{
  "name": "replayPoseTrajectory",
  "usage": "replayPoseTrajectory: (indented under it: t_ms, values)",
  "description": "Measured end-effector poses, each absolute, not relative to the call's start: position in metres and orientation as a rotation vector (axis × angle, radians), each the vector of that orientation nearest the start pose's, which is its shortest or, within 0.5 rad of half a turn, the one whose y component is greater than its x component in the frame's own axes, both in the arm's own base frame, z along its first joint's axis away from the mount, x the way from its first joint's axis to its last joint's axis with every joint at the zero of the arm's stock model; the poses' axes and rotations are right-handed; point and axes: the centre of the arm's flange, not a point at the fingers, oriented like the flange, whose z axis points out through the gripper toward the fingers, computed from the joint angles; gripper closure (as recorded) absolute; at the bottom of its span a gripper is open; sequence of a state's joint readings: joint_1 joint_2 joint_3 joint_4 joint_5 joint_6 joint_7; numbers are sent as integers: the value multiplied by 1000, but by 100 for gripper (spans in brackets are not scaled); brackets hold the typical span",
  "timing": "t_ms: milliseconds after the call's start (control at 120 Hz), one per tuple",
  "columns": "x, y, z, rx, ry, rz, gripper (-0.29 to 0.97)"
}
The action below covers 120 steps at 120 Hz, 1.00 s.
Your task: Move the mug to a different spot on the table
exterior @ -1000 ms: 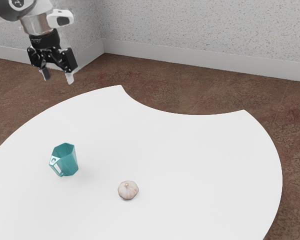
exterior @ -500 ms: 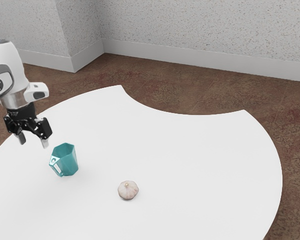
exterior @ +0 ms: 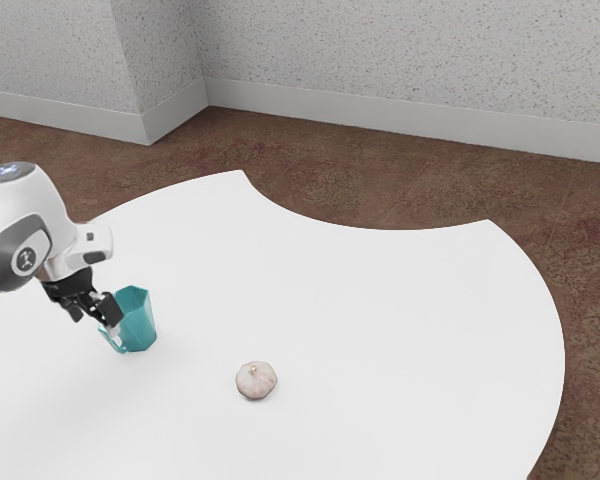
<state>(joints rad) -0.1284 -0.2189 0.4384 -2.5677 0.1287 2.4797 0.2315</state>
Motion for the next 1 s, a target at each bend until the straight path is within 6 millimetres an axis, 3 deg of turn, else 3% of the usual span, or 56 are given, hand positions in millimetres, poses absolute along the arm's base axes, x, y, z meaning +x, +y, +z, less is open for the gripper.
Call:
replayPoseTrajectory:
  t_ms: [167,425,842,925,1000]
  values:
    - [431,139,322,-3095,108,-181,2]
    - [439,148,302,-3104,125,-166,2]
    - [452,136,278,-3084,246,-132,3]
    - [452,138,275,-3081,246,-137,8]
    - [451,146,274,-3081,224,-145,24]
